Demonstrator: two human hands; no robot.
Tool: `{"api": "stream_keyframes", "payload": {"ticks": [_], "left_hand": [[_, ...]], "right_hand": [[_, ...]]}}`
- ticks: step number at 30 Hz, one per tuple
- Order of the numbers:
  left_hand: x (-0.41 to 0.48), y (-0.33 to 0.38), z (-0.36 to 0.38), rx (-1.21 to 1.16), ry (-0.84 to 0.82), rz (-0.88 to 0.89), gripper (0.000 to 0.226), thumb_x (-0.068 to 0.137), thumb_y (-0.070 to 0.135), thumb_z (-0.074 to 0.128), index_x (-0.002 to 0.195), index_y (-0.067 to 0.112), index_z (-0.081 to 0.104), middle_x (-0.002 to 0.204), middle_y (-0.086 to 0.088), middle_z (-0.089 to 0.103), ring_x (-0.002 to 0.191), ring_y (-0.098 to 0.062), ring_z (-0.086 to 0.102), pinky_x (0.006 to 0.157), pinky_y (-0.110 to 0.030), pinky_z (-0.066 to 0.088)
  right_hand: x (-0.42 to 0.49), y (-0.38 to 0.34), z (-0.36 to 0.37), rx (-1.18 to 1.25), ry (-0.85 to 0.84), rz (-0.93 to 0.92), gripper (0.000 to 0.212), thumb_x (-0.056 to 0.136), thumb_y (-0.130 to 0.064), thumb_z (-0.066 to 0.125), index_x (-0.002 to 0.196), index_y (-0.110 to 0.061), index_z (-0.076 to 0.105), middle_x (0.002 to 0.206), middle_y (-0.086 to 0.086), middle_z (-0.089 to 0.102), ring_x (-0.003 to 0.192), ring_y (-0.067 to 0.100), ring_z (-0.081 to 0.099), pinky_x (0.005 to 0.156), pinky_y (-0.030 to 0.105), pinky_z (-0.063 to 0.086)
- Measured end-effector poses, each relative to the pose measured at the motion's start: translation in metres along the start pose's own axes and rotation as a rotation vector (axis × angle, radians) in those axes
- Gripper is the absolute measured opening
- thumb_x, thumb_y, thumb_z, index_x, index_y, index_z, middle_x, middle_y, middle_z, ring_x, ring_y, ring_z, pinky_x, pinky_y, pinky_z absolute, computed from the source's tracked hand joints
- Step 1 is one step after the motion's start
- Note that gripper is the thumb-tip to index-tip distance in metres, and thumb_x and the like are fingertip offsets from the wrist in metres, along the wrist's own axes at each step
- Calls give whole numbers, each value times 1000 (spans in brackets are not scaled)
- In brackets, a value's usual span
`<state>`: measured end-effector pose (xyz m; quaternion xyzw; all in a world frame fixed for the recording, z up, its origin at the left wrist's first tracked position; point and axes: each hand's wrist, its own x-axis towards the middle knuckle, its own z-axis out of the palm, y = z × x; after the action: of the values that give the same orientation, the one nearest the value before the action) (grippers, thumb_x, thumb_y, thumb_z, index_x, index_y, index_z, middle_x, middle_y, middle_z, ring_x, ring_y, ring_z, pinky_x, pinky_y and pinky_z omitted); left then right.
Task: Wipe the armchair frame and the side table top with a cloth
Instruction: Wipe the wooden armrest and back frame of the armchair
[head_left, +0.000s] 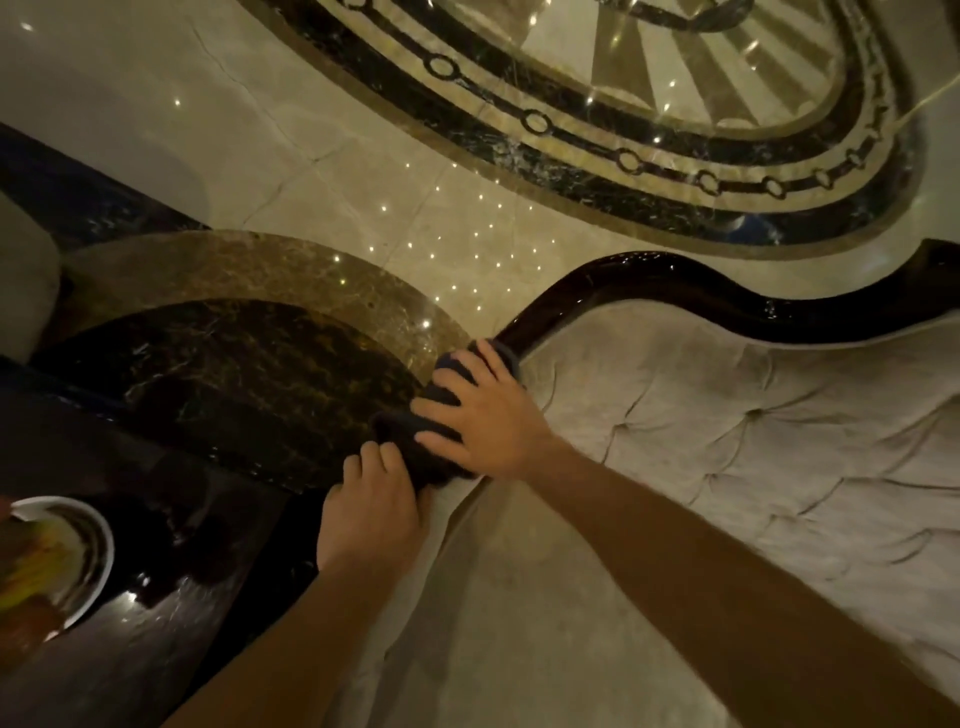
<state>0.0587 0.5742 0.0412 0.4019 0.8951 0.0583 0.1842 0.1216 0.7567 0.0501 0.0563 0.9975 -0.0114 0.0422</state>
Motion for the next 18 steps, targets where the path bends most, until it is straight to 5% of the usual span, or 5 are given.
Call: {"api": "stream_keyframes", "payload": {"ticks": [1,5,11,18], "left_hand": [[0,0,0,-3,-5,8,41,94,51,41,112,15,44,109,-3,51,97,-21,54,68,-33,52],[2,-11,-2,-68,-78,-20,39,92,53,40,113,21,37,115,-1,47,105,-20,52,76,-36,54],[87,74,-37,-84,-119,14,49,96,54,39,126,16,34,126,-9,48,105,-29,62,78,-40,52],[185,197,-65,-34,170,326,37,95,35,50,122,14,37,115,-8,53,101,-29,57,76,-41,51]], "right_hand": [[4,26,-9,-80,5,-6,45,101,-57,40,123,-29,67,126,10,64,128,40,49,122,57,14],[16,95,-48,-189,99,431,46,101,-55,35,113,-24,67,121,10,64,120,39,50,118,58,23],[-3,124,-64,-138,229,643,42,102,-50,30,119,-29,61,127,5,59,123,31,47,119,53,24],[-67,185,-66,-62,382,1003,44,105,-45,26,136,-27,52,129,5,59,121,30,51,117,50,29]]}}
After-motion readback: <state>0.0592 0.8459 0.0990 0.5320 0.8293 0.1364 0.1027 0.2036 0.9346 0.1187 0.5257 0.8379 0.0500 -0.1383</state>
